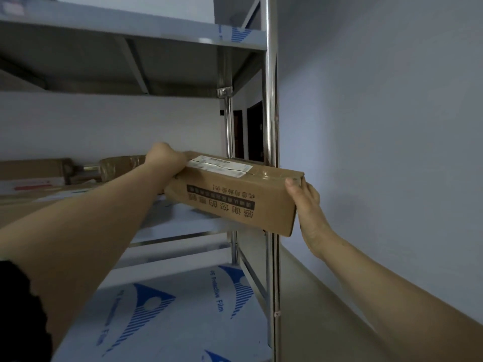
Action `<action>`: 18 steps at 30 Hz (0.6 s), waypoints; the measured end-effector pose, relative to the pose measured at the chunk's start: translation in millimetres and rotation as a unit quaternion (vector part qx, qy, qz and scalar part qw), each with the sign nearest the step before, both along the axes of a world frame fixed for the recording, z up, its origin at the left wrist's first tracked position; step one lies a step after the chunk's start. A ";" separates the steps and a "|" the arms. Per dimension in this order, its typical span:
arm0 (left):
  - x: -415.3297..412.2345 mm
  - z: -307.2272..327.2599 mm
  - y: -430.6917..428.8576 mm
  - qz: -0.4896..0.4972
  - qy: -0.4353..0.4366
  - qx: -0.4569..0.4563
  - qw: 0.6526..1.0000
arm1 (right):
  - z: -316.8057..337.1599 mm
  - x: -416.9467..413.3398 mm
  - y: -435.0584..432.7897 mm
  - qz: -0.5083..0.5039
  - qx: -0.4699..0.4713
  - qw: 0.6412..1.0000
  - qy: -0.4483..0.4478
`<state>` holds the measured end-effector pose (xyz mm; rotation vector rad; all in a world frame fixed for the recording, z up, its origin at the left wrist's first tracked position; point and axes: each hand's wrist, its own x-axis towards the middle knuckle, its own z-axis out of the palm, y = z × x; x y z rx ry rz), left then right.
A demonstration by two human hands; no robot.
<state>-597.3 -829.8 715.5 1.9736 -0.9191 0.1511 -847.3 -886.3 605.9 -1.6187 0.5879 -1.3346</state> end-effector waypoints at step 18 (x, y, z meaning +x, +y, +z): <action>124.1 26.3 438.8 0.082 0.152 -0.245 0.954 | 81.0 197.6 282.2 0.183 0.009 0.980 -0.084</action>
